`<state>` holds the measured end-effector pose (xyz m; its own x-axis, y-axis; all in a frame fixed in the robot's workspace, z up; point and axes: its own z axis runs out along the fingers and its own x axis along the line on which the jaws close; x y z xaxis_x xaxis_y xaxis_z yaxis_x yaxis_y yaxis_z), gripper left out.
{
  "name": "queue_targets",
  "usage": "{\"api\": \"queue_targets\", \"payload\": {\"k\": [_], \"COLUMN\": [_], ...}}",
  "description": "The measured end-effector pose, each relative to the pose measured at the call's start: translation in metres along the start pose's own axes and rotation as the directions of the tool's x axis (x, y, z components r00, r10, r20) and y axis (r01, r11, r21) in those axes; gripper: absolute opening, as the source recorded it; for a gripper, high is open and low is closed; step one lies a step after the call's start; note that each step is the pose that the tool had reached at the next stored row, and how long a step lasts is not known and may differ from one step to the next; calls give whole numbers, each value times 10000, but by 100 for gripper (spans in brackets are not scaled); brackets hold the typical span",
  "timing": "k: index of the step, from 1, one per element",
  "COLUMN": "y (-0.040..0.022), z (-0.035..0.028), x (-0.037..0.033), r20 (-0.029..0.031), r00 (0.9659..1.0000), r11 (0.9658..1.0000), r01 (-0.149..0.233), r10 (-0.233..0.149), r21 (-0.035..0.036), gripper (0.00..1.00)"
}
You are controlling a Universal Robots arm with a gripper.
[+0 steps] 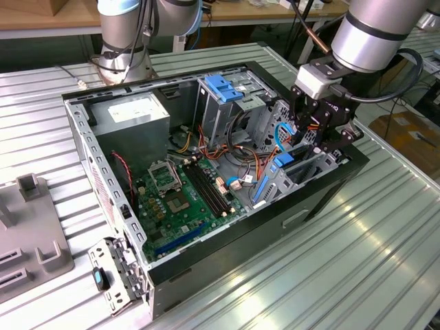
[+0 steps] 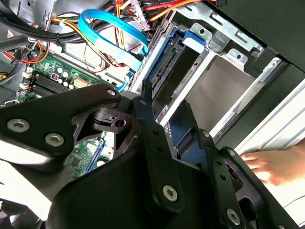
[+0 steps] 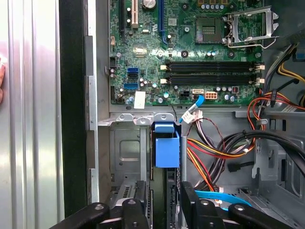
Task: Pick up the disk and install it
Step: 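Insert the disk into the insertion slot, then insert the first disk wire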
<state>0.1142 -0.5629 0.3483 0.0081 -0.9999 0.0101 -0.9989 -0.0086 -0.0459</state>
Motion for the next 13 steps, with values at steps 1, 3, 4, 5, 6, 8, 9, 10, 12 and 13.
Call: {"api": "queue_targets", "payload": {"k": [1,3,4,5,6,8,9,10,12,13], "y": [0,0,0,0,0,0,0,0,0,0], "z": [0,1,1,1,1,1,1,1,1,1], "x": [0,0,0,0,0,0,0,0,0,0], "r20": [-1,-8,-8,-9,-9,-9,-9,-9,-9,-9], "r00": [10000,9998,9998,9998,9998,9998,9998,9998,9998,9998], "r11": [10000,9998,9998,9998,9998,9998,9998,9998,9998,9998], "r01": [-1,-174,-176,-181,-187,-187,-188,-188,-188,-188], "r10": [1,174,176,181,187,187,188,188,188,188], "r21": [0,-2,-2,-2,-2,-2,-2,-2,-2,-2], "gripper": [43,43,43,43,43,43,43,43,43,43]}}
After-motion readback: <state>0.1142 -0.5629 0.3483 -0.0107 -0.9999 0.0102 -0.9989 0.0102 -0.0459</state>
